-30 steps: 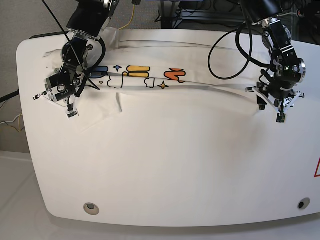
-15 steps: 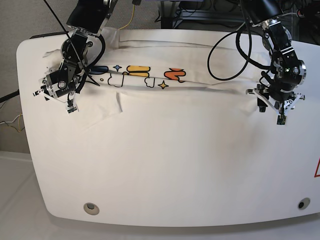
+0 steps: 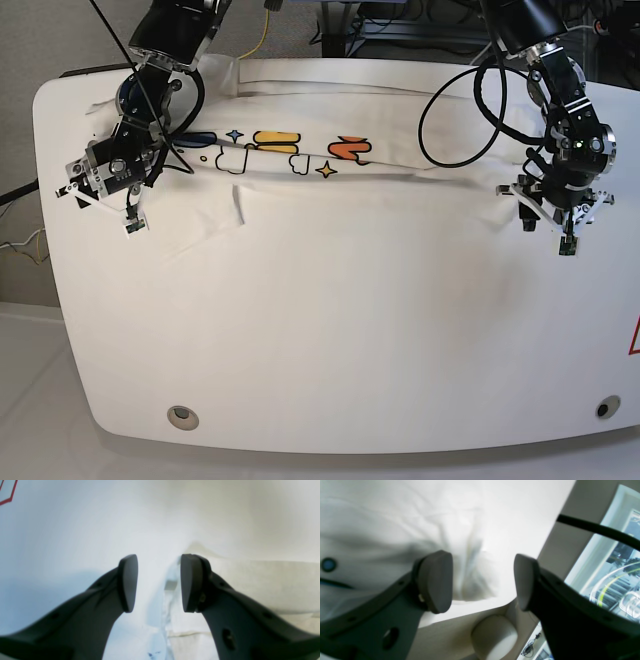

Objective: Fold the T-shirt properly
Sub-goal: 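Open the right gripper and move it outward to the shirt's side edge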

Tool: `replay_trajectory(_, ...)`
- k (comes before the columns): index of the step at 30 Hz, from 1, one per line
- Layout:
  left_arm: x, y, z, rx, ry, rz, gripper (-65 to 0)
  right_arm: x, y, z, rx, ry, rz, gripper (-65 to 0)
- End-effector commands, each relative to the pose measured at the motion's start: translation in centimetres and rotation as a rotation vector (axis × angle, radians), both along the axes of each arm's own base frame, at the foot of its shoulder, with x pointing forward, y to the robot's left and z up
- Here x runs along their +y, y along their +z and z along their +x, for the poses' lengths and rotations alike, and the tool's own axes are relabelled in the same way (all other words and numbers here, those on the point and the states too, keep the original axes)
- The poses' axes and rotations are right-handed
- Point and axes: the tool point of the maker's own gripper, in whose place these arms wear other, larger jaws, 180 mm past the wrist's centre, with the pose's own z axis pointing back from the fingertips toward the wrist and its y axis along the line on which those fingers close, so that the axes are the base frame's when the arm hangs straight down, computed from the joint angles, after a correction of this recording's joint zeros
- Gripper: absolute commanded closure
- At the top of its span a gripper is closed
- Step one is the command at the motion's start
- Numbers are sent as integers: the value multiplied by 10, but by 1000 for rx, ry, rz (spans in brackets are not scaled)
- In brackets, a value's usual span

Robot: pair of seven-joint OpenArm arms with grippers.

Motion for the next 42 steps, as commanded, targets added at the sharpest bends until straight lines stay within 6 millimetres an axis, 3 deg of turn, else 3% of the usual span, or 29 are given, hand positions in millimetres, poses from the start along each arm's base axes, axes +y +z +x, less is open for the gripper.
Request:
replay_trajectory(1,5,16,8,-51,-2,22,-266,-10,20,12,-52,-12,-40,-394)
replay_trajectory(9,10,19,8,-51,-9,42,-266,-14,43,32,-131,-11,-55,-394)
replay_trajectory(14,8,23,13,-61,-21,50,-266,-8,66,55,-222,-14,-41,-394)
replay_trajectory(20,9,28,19,-62,-27,86,-266,-10,74,68,-294,-107,43,-394)
replay_trajectory(23,9,27,19,-52,-32,110,-266,-13,65,75,-280,-144,93,-394)
replay_trajectory(30,12,25,18,-38,-28,137,-266,-19,25,80,-194,-257,255,-394)
replay_trajectory(37,12,24,17,-35,-29,137,-266,-11,-8,93,-168,-292,404,-394)
replay_trajectory(42,12,24,17,-35,-29,137,-266,-7,-20,104,-186,-296,470,-394)
